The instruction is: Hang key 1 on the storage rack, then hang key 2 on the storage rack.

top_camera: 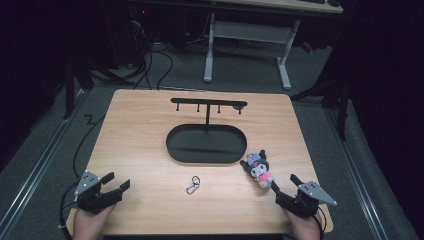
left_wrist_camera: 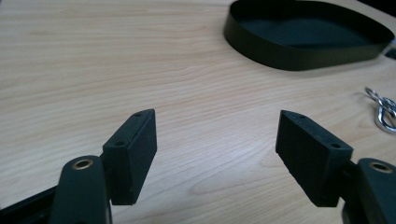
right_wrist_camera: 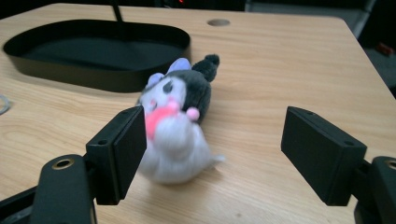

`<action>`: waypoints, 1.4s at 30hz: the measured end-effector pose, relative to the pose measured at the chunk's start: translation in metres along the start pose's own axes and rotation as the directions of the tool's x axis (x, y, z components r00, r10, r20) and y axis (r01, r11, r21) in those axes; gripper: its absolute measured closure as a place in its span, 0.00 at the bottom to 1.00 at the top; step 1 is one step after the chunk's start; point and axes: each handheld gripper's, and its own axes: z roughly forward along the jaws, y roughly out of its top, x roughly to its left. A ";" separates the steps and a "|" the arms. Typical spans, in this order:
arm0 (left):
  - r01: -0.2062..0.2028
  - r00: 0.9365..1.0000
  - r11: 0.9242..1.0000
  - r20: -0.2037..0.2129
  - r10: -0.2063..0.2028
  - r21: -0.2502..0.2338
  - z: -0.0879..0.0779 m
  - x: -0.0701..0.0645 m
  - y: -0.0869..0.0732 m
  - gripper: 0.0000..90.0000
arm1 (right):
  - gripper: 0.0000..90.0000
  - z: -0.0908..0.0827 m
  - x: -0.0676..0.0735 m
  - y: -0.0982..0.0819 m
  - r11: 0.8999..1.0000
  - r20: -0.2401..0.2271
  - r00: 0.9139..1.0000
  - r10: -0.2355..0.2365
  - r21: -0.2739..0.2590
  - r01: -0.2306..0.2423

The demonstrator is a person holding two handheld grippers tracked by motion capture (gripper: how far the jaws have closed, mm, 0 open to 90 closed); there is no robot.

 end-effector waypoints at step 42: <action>-0.089 0.990 0.996 0.115 0.086 0.026 0.017 -0.022 0.000 0.31 | 0.17 0.010 -0.003 0.007 0.966 -0.056 0.998 0.008 0.260 0.007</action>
